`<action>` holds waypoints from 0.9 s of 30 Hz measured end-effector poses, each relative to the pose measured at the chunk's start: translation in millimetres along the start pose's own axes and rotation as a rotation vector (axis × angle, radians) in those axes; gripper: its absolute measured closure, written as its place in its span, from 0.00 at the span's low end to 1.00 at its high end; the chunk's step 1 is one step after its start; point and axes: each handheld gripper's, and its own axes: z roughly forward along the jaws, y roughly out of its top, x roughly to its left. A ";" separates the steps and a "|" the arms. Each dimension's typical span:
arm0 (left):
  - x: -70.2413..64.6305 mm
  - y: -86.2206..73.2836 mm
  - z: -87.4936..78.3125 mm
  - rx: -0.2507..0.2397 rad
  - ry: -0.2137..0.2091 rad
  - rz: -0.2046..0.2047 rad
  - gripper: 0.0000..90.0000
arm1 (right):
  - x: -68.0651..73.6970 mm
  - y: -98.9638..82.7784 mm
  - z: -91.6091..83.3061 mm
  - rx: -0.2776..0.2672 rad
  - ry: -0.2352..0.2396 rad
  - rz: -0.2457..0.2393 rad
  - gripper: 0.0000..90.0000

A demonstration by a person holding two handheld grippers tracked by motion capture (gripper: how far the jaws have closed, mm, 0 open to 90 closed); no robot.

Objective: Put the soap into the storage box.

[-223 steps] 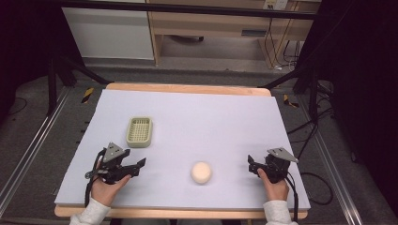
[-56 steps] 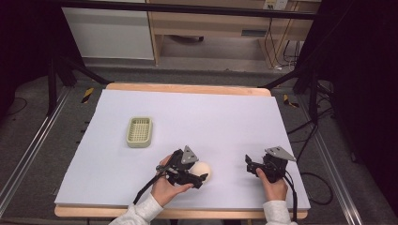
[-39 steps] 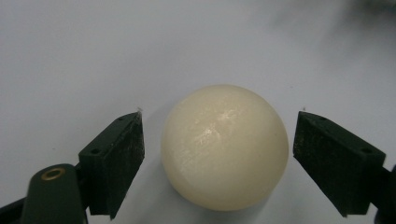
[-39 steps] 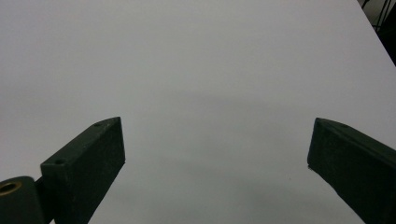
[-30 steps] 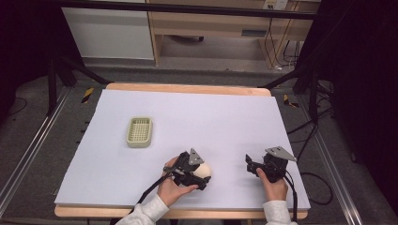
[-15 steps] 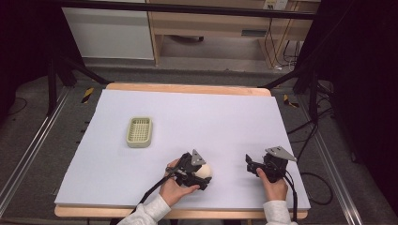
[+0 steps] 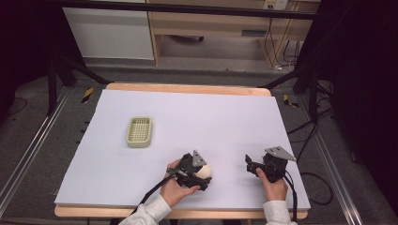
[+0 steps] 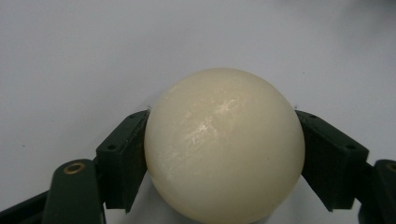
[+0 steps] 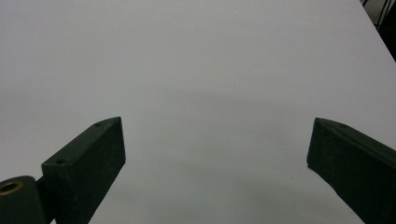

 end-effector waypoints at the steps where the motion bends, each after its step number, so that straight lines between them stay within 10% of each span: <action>1: -0.3 0.1 0.3 -0.005 0.000 -0.008 0.26 | 0.0 0.1 0.1 -0.001 -0.001 0.000 0.05; 27: 11.6 4.4 -32.2 -0.042 0.009 -0.011 0.26 | -0.7 -0.6 -0.4 -0.002 -0.001 0.001 0.05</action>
